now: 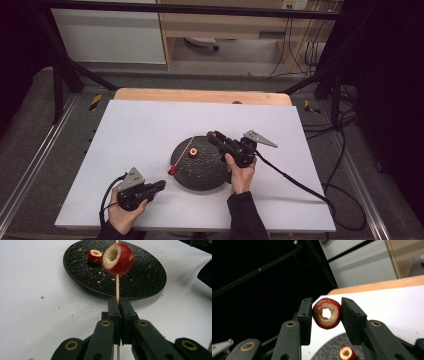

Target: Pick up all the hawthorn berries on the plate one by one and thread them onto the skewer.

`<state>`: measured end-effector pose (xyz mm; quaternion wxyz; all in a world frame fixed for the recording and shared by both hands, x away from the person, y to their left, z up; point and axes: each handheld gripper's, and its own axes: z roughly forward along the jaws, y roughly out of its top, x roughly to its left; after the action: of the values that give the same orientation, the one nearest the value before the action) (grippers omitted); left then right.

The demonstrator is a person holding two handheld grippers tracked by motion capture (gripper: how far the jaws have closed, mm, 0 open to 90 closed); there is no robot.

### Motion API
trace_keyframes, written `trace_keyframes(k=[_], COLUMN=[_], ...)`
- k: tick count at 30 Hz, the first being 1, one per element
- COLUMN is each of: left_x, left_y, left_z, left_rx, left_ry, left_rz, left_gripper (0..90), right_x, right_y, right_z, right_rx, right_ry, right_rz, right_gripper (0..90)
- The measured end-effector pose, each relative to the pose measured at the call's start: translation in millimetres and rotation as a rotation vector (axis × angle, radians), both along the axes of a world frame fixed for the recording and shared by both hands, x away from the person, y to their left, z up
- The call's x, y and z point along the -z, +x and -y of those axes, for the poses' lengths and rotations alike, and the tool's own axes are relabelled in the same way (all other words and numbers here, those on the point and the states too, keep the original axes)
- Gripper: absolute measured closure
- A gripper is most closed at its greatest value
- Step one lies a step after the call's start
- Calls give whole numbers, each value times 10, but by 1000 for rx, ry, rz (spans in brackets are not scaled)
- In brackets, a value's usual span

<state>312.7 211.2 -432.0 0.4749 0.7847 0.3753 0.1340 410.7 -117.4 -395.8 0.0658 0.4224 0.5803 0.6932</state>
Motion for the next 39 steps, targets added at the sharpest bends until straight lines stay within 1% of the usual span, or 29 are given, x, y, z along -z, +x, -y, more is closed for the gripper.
trace_keyframes(k=[2,3,5,7,9,12,14,18,22,26,31,34,39], left_x=[-12,-18,-28,-37,-44,-58,-75,-117,-143,-163,-163,-166,-172], left_y=[-7,-9,-10,-11,-14,-13,-13,-12,1,6,8,11,16], left_z=[19,29,50,74,100,140,169,235,295,346,377,389,400], left_rx=[3,1,1,5,7,10,15,23,31,40,44,45,44], left_ry=[-1,-1,-3,-4,-5,-11,-17,-31,-33,-37,-41,-41,-43], left_rz=[5,7,9,12,14,17,22,32,38,42,44,45,48], left_gripper=[888,888,888,888,888,888,888,888,888,888,887,888,888], right_x=[-8,-15,-24,-34,-43,-53,-53,-51,-62,-67,-62,-53,-41], right_y=[-3,1,-3,-1,4,18,24,43,59,73,70,67,61], right_z=[-2,3,4,8,10,13,15,19,22,26,20,11,1], right_rx=[16,29,34,49,59,72,74,91,100,106,106,102,98], right_ry=[21,34,43,61,82,114,120,138,178,210,237,249,253], right_rz=[3,24,25,44,53,60,60,75,89,92,94,91,89], right_gripper=[627,627,628,628,628,628,628,628,628,628,628,628,628])
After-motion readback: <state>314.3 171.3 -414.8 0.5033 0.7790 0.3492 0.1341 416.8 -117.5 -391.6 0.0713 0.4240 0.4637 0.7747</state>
